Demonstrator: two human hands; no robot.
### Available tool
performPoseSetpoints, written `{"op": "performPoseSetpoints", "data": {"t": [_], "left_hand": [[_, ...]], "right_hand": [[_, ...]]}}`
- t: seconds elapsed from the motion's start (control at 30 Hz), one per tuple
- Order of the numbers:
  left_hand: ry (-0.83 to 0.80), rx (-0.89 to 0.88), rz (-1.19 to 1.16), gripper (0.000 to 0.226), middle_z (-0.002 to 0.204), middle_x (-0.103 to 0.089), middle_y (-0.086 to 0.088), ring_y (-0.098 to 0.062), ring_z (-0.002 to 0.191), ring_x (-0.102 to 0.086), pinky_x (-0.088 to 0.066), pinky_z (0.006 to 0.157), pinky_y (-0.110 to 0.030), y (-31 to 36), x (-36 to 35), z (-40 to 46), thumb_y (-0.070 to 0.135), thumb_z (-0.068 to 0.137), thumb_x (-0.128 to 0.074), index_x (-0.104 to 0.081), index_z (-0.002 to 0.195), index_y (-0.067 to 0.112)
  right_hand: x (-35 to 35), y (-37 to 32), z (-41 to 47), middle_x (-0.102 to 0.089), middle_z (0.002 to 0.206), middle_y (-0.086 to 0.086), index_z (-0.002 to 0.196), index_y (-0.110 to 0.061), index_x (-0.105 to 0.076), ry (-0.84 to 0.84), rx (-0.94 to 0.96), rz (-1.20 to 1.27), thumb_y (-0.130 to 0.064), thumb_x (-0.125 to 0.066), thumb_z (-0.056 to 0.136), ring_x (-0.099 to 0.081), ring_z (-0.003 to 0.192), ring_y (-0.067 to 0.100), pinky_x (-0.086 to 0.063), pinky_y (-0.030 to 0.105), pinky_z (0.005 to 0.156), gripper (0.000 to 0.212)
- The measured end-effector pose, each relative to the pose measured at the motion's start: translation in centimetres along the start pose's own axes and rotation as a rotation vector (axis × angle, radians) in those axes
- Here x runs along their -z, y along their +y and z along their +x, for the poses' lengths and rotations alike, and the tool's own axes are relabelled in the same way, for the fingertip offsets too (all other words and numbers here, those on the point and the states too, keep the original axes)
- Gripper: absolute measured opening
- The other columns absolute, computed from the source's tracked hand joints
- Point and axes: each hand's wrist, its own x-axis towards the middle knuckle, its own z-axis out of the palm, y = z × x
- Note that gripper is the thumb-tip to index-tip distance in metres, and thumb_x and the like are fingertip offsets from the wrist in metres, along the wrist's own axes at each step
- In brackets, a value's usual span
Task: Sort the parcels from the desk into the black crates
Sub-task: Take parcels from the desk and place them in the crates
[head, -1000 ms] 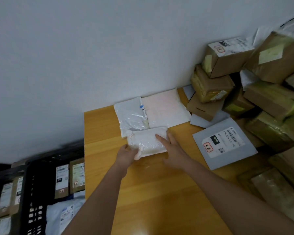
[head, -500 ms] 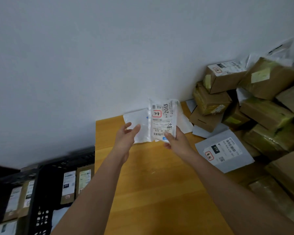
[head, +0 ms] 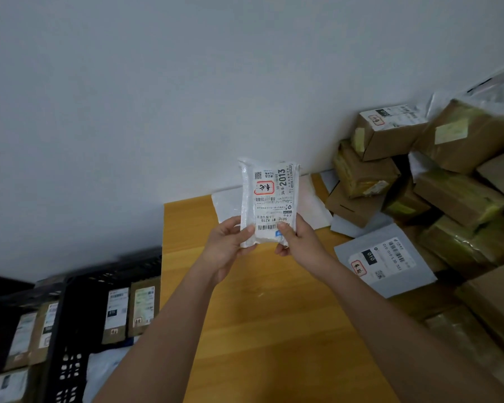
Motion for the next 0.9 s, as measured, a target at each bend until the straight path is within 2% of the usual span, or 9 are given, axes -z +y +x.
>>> {"op": "performPoseSetpoints", "data": {"t": [0.1,0.17,0.23,0.3,0.4,0.57,0.73,0.83,0.9], "left_hand": [[0.073,0.001,0.028,0.023,0.098,-0.075,-0.007,-0.016,0.081,-0.072,-0.058,0.076,-0.029,-0.8,0.6,-0.3,0.003,0.092,-0.063,-0.068,0.112,0.012],[0.152,0.007,0.073,0.026,0.104,-0.073,-0.009,-0.014,0.081,-0.071,-0.059,0.069,-0.026,-1.1,1.8,-0.4,0.0,0.093,-0.06,-0.066,0.117,0.009],[0.216,0.025,0.133,0.025,0.105,-0.071,-0.008,-0.014,0.084,-0.07,-0.058,0.061,-0.023,-1.3,3.5,-0.7,-0.001,0.095,-0.056,-0.064,0.117,0.009],[0.241,0.057,0.245,0.024,0.102,-0.071,-0.006,-0.015,0.084,-0.069,-0.055,0.06,-0.021,-1.6,5.6,-1.3,0.0,0.097,-0.052,-0.064,0.114,0.011],[0.252,0.088,0.439,0.026,0.106,-0.07,-0.012,-0.012,0.079,-0.066,-0.051,0.058,-0.015,-2.3,8.6,-2.5,-0.002,0.097,-0.052,-0.065,0.116,0.008],[0.328,0.027,0.495,0.031,0.109,-0.067,-0.013,-0.011,0.08,-0.065,-0.052,0.059,-0.013,-2.1,12.7,-4.9,-0.007,0.093,-0.055,-0.067,0.119,0.005],[0.627,-0.016,0.265,0.048,0.124,-0.058,-0.012,-0.025,0.11,-0.061,-0.053,0.087,-0.035,-2.2,19.5,-6.9,0.009,0.088,-0.071,-0.054,0.133,0.015],[0.546,0.131,0.155,0.061,0.131,-0.056,-0.008,-0.024,0.113,-0.058,-0.05,0.094,-0.037,-3.2,23.2,-8.8,0.027,0.089,-0.072,-0.044,0.142,0.016],[0.44,0.234,0.136,0.063,0.127,-0.059,0.001,-0.025,0.115,-0.059,-0.051,0.098,-0.044,-4.1,25.3,-10.6,0.039,0.086,-0.073,-0.043,0.14,0.025]], "right_hand": [[-0.2,0.8,0.0,-0.065,0.123,0.004,0.127,-0.022,-0.05,-0.09,-0.024,0.028,-0.018,-0.054,0.101,-0.067,0.091,0.01,-0.054,0.018,0.067,0.027],[0.3,1.2,0.5,-0.063,0.126,-0.002,0.134,-0.027,-0.043,-0.097,-0.034,-0.021,-0.017,-0.068,0.092,-0.061,0.112,0.012,-0.051,0.019,0.077,0.05],[0.9,1.3,1.2,-0.055,0.128,-0.008,0.146,-0.034,-0.03,-0.037,-0.043,-0.094,-0.021,-0.08,0.081,-0.054,0.117,0.013,-0.049,0.026,0.087,0.083],[0.7,1.3,1.7,-0.046,0.132,-0.01,0.152,-0.038,-0.021,-0.011,-0.026,-0.147,-0.023,-0.084,0.076,-0.049,0.118,0.013,-0.048,0.027,0.089,0.1],[-1.6,1.2,1.8,-0.042,0.136,-0.011,0.148,-0.043,-0.029,-0.13,0.057,-0.202,-0.016,-0.084,0.077,-0.046,0.12,0.011,-0.049,0.017,0.079,0.093],[-7.6,1.5,1.2,-0.067,0.116,-0.004,0.122,-0.028,-0.061,-0.41,0.039,-0.293,-0.008,-0.078,0.082,-0.068,0.103,0.016,-0.06,0.028,0.079,0.048],[-13.7,2.0,-0.5,-0.07,0.101,-0.004,0.108,-0.019,-0.061,-0.247,0.02,-0.325,-0.027,-0.074,0.088,-0.07,0.089,0.012,-0.06,0.033,0.07,0.026],[-17.9,2.7,-1.9,-0.066,0.106,0.002,0.101,-0.014,-0.055,-0.14,-0.05,-0.206,-0.033,-0.07,0.09,-0.07,0.087,0.015,-0.061,0.031,0.061,0.026],[-21.6,3.4,-3.1,-0.062,0.11,0.006,0.108,-0.005,-0.051,-0.113,-0.131,-0.138,-0.034,-0.068,0.092,-0.07,0.09,0.016,-0.061,0.033,0.062,0.037]]}}
